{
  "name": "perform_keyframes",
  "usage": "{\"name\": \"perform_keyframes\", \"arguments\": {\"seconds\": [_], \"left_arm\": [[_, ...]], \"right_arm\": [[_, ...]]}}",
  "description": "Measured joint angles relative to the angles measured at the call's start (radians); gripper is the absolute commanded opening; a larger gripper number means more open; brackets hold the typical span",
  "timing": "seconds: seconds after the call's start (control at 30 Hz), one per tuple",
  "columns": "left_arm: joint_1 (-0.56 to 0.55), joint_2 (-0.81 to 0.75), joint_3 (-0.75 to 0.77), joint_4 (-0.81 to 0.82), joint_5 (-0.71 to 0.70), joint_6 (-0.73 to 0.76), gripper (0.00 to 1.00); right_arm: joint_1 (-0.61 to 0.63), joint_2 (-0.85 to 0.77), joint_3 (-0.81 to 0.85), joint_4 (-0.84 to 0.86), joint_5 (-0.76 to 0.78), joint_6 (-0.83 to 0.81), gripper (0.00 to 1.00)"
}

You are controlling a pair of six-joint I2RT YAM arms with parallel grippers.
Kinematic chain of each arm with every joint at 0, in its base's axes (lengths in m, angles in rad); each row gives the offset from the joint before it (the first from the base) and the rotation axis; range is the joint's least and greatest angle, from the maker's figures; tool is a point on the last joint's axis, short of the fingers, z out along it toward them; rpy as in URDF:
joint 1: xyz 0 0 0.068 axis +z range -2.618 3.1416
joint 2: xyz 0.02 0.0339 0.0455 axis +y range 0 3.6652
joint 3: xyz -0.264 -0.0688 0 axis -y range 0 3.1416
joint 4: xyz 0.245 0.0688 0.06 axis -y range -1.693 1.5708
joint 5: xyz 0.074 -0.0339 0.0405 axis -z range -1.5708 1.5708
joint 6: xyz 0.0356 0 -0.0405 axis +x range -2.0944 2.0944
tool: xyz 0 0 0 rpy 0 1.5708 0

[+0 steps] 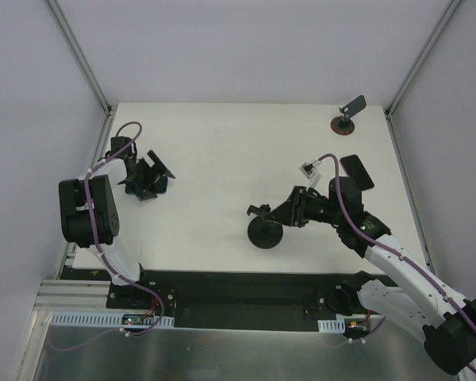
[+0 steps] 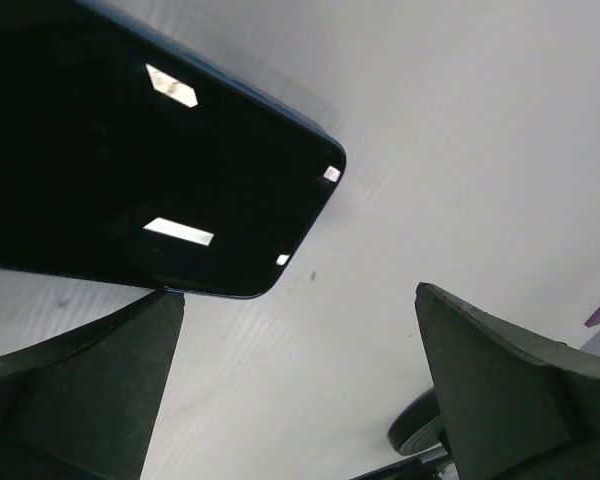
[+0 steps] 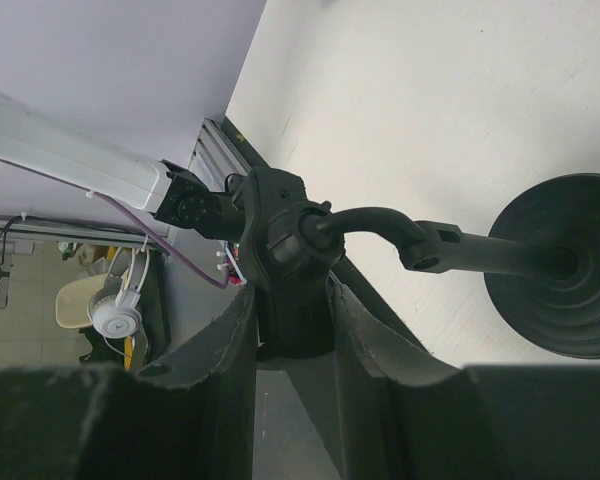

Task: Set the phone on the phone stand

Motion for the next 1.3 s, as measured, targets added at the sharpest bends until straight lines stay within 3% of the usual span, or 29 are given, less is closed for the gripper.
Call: {"name": "perform_keyframes", "arguments": {"seconds": [0.13,0.37,0.53,0.67,0.8,1.03,1.1,1.17,1.2,1.27,1.3], "left_arm": [[-0.012,0.074,0.092,0.037,0.025,-0.003,0.99],[-0.004,0.043,0.137,0.019,0.043,0.053,0.99],[0.056,0.066,0.299,-0.042,0.049,0.118,0.99],[0.103,0.196,0.544,-0.096,0.021,0.178,0.97],[0.114,0.323,0.678,-0.154,-0.007,0.201,0.96],[0.113,0.457,0.702,-0.269,-0.061,0.233,0.96],[0.113,0.463,0.702,-0.286,-0.066,0.239,0.93],[0.113,0.463,0.702,-0.298,-0.075,0.241,0.92],[0.113,0.463,0.702,-0.306,-0.077,0.241,0.92],[0.112,0.460,0.693,-0.311,-0.082,0.242,0.92],[0.112,0.455,0.686,-0.310,-0.083,0.242,0.92]], "right_arm": [[-0.007,0.000,0.000,0.000,0.000,0.000,0.01],[-0.016,0.000,0.000,-0.001,0.000,-0.004,0.01],[-0.020,0.001,0.000,-0.001,-0.002,-0.005,0.01],[-0.024,0.001,0.000,-0.002,-0.004,-0.005,0.01],[-0.043,0.012,0.000,0.000,-0.018,-0.020,0.01],[-0.127,0.145,0.040,0.053,-0.161,-0.047,0.04],[-0.145,0.190,0.063,0.058,-0.200,-0.056,0.09],[-0.158,0.225,0.080,0.063,-0.231,-0.063,0.27],[-0.163,0.238,0.085,0.065,-0.246,-0.067,0.43],[-0.172,0.246,0.091,0.060,-0.263,-0.080,0.55],[-0.177,0.246,0.093,0.056,-0.267,-0.086,0.70]]}}
